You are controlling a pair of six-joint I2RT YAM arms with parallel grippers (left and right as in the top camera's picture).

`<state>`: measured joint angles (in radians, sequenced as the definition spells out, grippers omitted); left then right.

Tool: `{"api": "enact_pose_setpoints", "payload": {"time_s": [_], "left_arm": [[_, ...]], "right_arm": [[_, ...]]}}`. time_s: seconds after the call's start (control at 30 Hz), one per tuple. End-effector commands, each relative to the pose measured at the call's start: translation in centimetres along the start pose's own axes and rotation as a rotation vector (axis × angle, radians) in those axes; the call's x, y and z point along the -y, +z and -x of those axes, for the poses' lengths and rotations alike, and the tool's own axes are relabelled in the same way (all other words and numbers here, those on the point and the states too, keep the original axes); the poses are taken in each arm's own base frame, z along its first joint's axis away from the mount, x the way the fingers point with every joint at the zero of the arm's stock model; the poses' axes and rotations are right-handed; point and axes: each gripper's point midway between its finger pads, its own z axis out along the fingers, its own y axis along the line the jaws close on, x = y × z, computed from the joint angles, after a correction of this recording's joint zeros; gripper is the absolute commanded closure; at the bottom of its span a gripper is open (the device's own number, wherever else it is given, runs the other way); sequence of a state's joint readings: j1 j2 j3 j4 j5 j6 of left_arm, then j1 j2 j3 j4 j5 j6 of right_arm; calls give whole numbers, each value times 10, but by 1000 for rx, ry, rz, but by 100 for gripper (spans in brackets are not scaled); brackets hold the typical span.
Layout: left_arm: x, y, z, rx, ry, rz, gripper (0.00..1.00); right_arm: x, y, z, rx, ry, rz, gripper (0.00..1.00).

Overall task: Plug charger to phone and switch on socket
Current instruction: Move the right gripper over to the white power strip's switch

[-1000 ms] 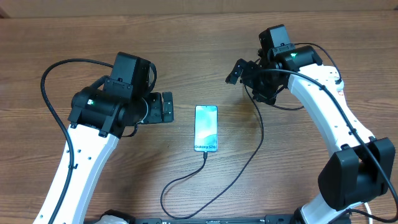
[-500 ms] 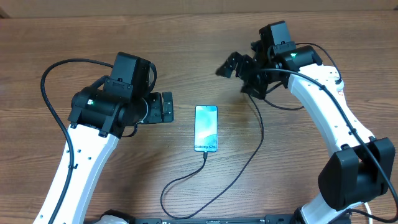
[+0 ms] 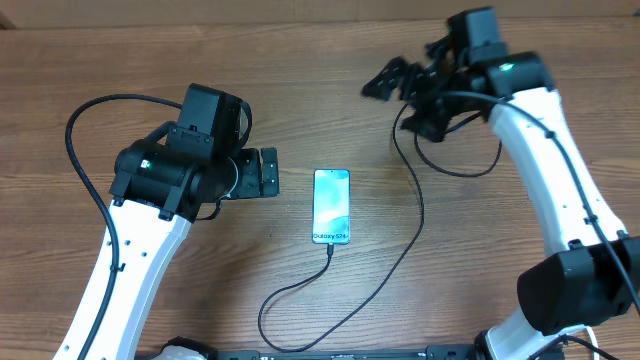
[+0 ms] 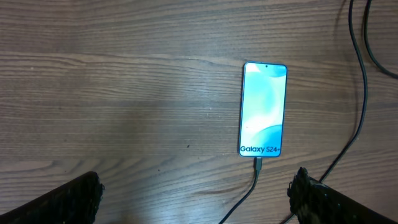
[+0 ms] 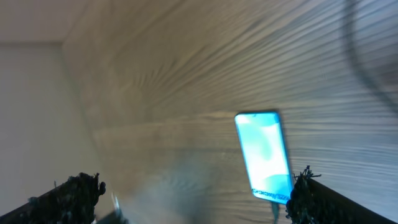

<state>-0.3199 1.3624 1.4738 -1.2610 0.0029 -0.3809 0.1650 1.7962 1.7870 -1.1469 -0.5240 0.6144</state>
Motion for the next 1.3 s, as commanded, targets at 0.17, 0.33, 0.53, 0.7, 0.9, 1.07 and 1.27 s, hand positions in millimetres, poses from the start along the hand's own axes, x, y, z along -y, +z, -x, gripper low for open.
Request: {"api": "enact_pose_setpoints", "payload": {"time_s": [0.17, 0.33, 0.53, 0.7, 0.9, 1.07, 1.27], "left_arm": [[-2, -3, 7, 20, 16, 10, 1], [-2, -3, 7, 20, 16, 10, 0], [-2, -3, 7, 20, 15, 10, 0], [-2, -3, 7, 20, 16, 10, 0], [-2, -3, 7, 20, 16, 10, 1], [-2, -3, 7, 20, 16, 10, 0], [-2, -3, 7, 20, 16, 10, 0]], "right_arm": [[49, -85, 58, 282, 65, -213, 0], [112, -125, 83, 411, 185, -395, 0], [168, -168, 101, 516, 253, -556, 0], [194, -188, 113, 539, 193, -609, 0], [227, -185, 115, 532, 246, -632, 0], [251, -160, 116, 501, 237, -647, 0], [274, -132, 116, 488, 241, -646, 0]]}}
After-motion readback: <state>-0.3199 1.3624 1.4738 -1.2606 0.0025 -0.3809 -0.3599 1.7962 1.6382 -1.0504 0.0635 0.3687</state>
